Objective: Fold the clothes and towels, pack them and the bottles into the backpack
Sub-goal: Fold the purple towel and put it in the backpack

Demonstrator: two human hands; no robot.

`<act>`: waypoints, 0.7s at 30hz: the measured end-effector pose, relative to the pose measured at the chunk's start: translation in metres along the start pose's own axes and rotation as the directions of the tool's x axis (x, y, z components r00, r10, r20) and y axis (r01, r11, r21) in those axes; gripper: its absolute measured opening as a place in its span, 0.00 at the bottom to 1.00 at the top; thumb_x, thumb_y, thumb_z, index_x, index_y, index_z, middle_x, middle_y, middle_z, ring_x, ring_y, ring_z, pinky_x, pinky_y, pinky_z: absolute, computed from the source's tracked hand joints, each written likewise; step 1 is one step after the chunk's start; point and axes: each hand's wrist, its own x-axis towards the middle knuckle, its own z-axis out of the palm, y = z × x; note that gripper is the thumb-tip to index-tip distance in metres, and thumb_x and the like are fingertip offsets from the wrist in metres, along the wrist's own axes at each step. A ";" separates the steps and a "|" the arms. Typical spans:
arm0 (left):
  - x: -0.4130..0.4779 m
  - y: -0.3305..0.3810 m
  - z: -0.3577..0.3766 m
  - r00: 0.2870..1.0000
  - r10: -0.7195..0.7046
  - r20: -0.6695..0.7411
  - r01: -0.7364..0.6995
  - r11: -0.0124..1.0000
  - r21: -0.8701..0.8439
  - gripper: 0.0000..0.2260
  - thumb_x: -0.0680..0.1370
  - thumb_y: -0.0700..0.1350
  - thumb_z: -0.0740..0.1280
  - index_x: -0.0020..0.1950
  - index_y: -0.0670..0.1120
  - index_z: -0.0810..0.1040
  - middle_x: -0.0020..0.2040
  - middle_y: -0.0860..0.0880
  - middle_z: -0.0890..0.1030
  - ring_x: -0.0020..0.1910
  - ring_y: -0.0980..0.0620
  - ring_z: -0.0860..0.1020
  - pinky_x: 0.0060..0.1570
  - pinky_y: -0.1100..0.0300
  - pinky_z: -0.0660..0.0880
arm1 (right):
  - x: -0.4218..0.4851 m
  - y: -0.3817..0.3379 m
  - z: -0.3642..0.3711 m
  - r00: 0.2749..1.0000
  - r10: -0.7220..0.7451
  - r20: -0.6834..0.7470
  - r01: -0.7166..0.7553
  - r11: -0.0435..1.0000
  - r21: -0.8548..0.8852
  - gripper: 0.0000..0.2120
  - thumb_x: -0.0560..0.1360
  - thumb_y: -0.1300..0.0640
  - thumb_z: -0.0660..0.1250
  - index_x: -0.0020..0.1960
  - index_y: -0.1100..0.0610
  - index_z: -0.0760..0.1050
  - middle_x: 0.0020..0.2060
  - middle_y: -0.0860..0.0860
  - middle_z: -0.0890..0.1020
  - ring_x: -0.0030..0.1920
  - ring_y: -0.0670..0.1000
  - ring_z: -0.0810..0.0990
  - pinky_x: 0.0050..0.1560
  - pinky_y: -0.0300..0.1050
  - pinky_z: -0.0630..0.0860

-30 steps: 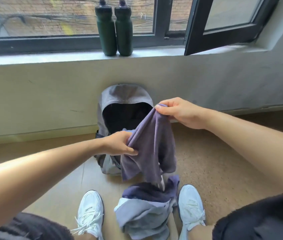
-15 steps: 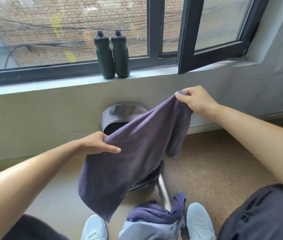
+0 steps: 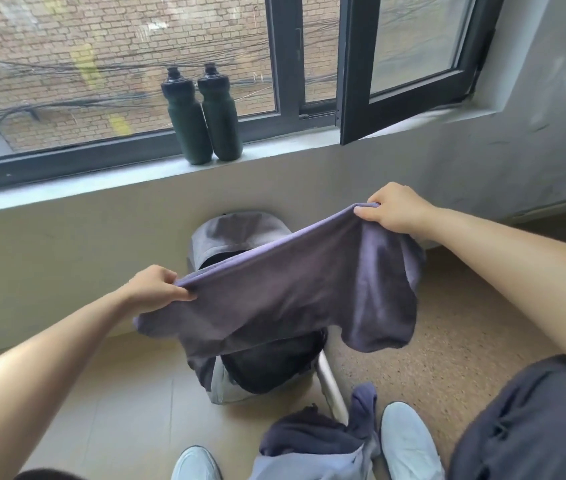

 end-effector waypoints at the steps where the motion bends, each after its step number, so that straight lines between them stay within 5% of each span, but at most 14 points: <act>1: -0.001 0.000 -0.001 0.998 -0.027 -0.055 0.027 1.000 0.003 0.17 0.67 0.57 0.78 0.32 0.46 0.77 0.33 0.47 0.78 0.36 0.45 0.75 0.38 0.55 0.67 | -0.001 0.000 0.000 0.999 0.042 -0.002 -0.042 0.997 0.068 0.22 0.80 0.48 0.67 0.32 0.57 0.69 0.32 0.54 0.73 0.35 0.54 0.71 0.37 0.47 0.64; 6: -0.017 0.021 -0.001 0.988 -0.073 -0.134 0.033 0.960 -0.278 0.13 0.71 0.54 0.78 0.42 0.44 0.88 0.42 0.43 0.88 0.45 0.42 0.86 0.46 0.49 0.81 | -0.004 -0.007 0.015 0.980 0.173 0.095 -0.197 0.907 0.371 0.05 0.78 0.61 0.66 0.43 0.57 0.76 0.38 0.57 0.73 0.39 0.53 0.71 0.36 0.44 0.67; 11: -0.034 0.065 0.007 0.995 0.068 0.071 -0.013 0.805 -0.593 0.16 0.77 0.50 0.75 0.51 0.36 0.83 0.48 0.38 0.87 0.43 0.44 0.85 0.46 0.54 0.81 | -0.016 -0.037 0.024 0.979 0.054 0.196 -0.161 0.792 0.589 0.13 0.81 0.64 0.64 0.61 0.56 0.82 0.54 0.55 0.82 0.50 0.52 0.79 0.52 0.44 0.78; 15: -0.038 0.089 0.018 0.979 0.182 0.093 -0.055 0.674 -0.737 0.11 0.73 0.49 0.78 0.41 0.47 0.78 0.44 0.41 0.80 0.41 0.46 0.80 0.48 0.52 0.75 | -0.024 -0.057 0.032 0.948 -0.073 0.309 -0.170 0.704 0.690 0.12 0.83 0.61 0.62 0.58 0.57 0.84 0.42 0.55 0.74 0.43 0.56 0.69 0.45 0.46 0.72; 18: -0.044 0.106 0.026 0.951 0.284 0.121 -0.065 0.567 -0.821 0.10 0.77 0.45 0.74 0.53 0.42 0.77 0.49 0.39 0.80 0.45 0.44 0.80 0.45 0.54 0.78 | -0.030 -0.070 0.038 0.915 -0.149 0.375 -0.192 0.657 0.729 0.11 0.84 0.61 0.62 0.57 0.59 0.83 0.43 0.55 0.74 0.40 0.51 0.71 0.36 0.40 0.76; 21: -0.052 0.120 0.031 0.941 0.321 0.109 -0.070 0.497 -0.865 0.10 0.80 0.44 0.71 0.59 0.41 0.77 0.53 0.38 0.80 0.52 0.41 0.79 0.54 0.49 0.78 | -0.037 -0.081 0.039 0.891 -0.200 0.407 -0.240 0.552 0.798 0.09 0.82 0.66 0.63 0.56 0.60 0.81 0.48 0.58 0.79 0.44 0.52 0.79 0.39 0.41 0.81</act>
